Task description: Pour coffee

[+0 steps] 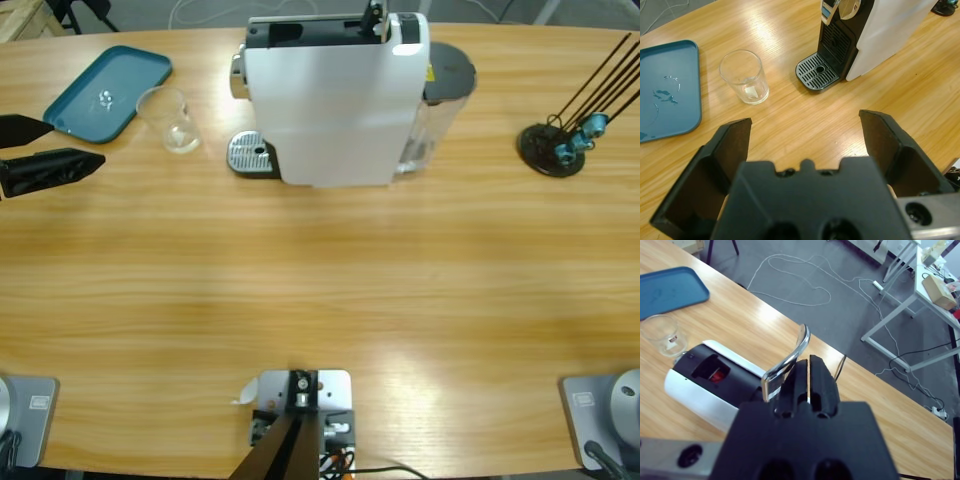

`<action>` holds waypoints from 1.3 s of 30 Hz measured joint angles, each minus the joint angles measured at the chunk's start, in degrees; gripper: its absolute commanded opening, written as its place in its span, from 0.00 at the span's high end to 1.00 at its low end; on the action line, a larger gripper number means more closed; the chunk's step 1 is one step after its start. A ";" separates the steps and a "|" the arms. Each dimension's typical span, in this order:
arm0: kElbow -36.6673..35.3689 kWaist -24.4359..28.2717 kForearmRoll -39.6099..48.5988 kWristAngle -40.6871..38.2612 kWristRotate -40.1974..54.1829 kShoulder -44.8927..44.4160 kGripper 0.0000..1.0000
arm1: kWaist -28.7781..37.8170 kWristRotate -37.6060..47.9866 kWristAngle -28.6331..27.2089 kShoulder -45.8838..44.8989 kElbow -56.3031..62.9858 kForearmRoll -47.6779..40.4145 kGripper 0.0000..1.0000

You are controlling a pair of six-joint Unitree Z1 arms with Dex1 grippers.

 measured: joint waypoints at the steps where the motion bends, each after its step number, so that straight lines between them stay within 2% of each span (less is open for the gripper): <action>1: 0.00 0.00 0.00 0.00 0.00 0.00 0.07 | -0.02 0.00 0.00 0.47 -0.38 0.00 1.00; 16: 0.00 -0.07 0.00 -0.02 0.00 0.04 0.07 | 6.07 1.23 0.04 8.48 -11.72 1.60 1.00; 32: 0.00 -0.07 0.00 -0.02 0.05 0.04 0.07 | 6.07 9.44 0.04 9.30 -6.69 2.46 1.00; 39: 0.00 -0.07 0.00 -0.02 0.05 0.04 0.07 | 6.07 9.91 0.40 10.94 -6.38 2.26 1.00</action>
